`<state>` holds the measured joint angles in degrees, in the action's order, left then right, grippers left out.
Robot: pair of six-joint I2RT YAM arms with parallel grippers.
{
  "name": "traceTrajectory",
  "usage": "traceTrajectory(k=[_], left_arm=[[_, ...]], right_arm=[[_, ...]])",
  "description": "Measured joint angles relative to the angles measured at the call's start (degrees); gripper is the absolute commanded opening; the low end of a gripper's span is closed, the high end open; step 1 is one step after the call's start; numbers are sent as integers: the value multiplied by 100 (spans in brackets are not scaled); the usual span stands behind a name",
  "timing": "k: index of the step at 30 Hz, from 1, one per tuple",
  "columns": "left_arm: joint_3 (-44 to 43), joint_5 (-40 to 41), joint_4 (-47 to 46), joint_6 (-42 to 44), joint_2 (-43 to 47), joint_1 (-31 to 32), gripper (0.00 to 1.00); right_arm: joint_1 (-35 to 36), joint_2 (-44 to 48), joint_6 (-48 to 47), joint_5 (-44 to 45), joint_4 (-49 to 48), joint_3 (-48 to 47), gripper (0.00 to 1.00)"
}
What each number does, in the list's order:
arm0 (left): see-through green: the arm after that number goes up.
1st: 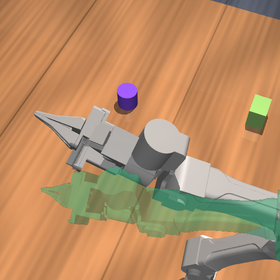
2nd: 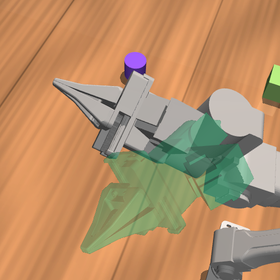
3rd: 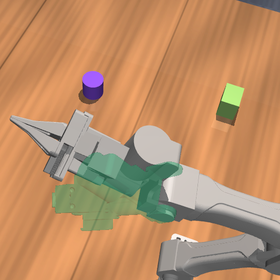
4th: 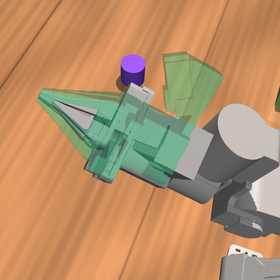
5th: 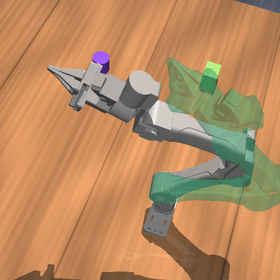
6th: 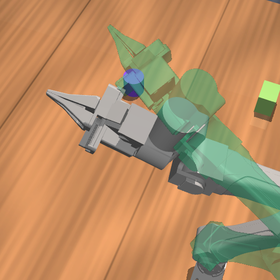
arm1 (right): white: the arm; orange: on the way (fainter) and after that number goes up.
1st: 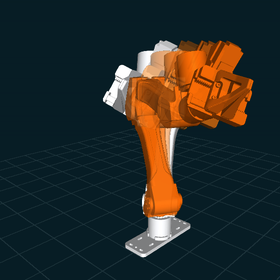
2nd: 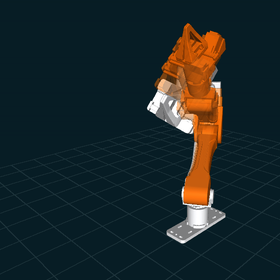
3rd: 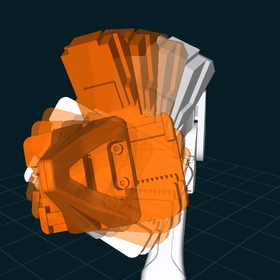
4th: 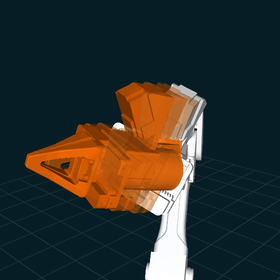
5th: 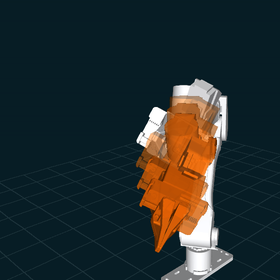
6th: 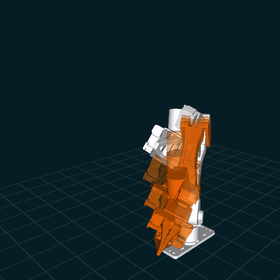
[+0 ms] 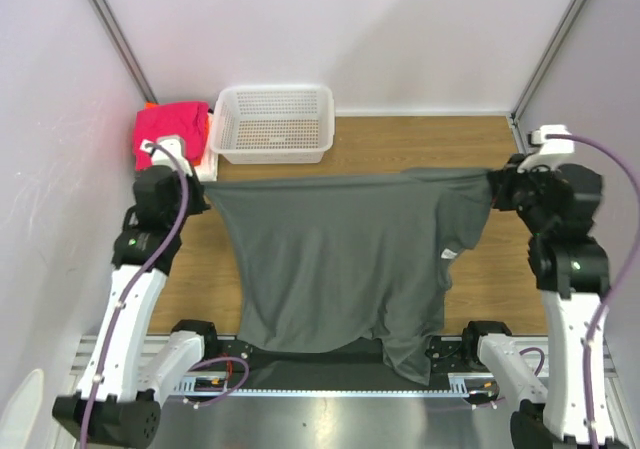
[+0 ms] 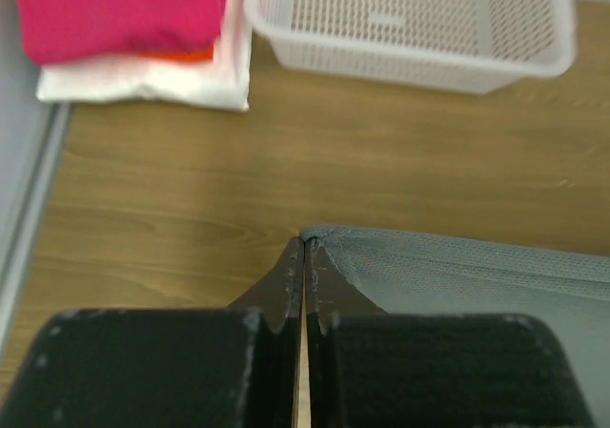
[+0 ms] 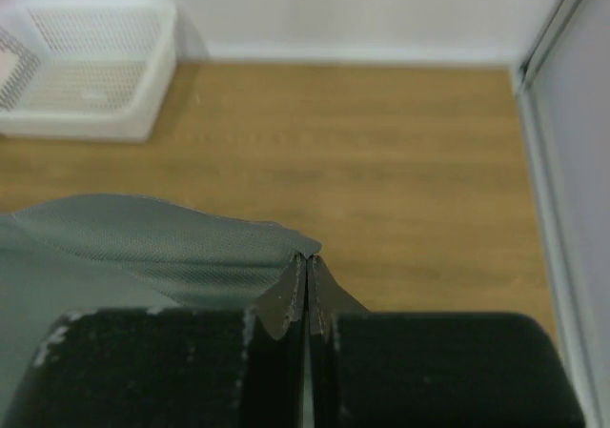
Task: Fold and stack the t-shirts
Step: Fold the tshirt
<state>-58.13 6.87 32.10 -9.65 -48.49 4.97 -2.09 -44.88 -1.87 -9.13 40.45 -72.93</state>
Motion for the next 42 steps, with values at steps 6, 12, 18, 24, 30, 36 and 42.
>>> traceTrajectory(k=[6,12,18,24,30,36,42], left_arm=[[688,61,-922,-63,-579,0,0],[909,175,-1875,-70,-1388,4,1],[911,227,-2544,-68,-2312,15,0],[911,367,-2894,-66,-2813,15,0],[885,391,-3344,-85,-3198,15,0],[745,389,-3606,-103,-3641,15,0],[658,323,-3801,-109,-3884,15,0]], right_arm=[[0,-459,111,2,-809,1307,0],[0,-1104,280,4,-1786,1939,0],[11,-1996,358,9,-2660,2009,0],[85,-2798,380,7,-3327,2009,0],[109,-3447,387,61,-3768,1976,0],[120,-4041,378,68,-4002,1543,0],[125,-4310,365,79,-4083,1322,0]])
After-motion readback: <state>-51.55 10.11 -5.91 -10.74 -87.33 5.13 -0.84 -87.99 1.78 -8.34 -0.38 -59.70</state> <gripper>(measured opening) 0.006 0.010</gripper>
